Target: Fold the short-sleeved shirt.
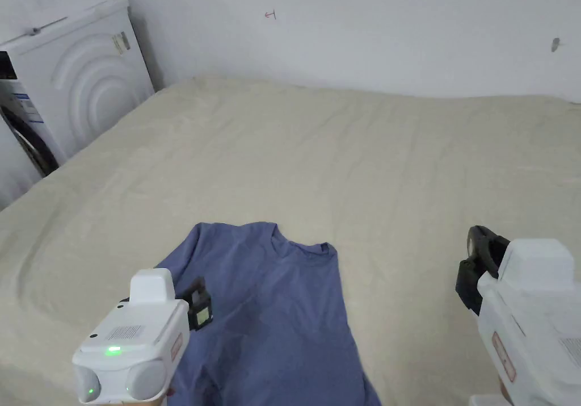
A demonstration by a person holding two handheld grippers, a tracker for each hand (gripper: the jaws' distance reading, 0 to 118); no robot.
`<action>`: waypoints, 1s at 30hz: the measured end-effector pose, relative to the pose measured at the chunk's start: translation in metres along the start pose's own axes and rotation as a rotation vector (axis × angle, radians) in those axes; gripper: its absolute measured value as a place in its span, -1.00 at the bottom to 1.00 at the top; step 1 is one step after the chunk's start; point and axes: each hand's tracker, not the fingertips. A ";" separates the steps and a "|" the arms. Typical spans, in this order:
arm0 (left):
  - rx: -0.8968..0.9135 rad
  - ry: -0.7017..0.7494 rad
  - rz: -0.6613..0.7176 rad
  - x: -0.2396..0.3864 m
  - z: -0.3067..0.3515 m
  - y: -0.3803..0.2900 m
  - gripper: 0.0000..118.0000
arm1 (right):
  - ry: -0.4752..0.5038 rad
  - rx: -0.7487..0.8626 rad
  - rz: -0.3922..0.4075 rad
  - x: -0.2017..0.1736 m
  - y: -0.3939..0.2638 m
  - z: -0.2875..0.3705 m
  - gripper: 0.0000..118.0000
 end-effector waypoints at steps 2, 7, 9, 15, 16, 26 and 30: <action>-0.116 -0.027 0.033 0.007 -0.020 -0.004 0.83 | -0.020 -0.006 0.000 0.008 -0.002 0.001 -1.00; -0.305 -0.090 0.136 0.007 -0.073 -0.023 0.87 | -0.073 -0.028 0.013 0.024 -0.006 0.005 -1.00; -0.363 -0.062 0.134 0.009 -0.089 -0.030 0.87 | -0.092 -0.037 0.010 0.031 -0.009 0.007 -1.00; -0.633 -0.084 0.130 0.022 -0.119 -0.047 0.20 | -0.141 -0.064 -0.001 0.046 -0.014 0.011 -1.00; -0.526 -0.053 0.075 0.025 -0.111 -0.044 0.16 | -0.147 -0.067 -0.002 0.048 -0.015 0.011 -1.00; -0.476 -0.128 0.040 0.035 -0.093 -0.039 -1.00 | -0.176 -0.094 -0.011 0.058 -0.019 0.017 -1.00; -0.402 -0.234 0.219 0.006 -0.068 -0.019 -1.00 | -0.190 -0.096 -0.010 0.069 -0.018 0.022 -1.00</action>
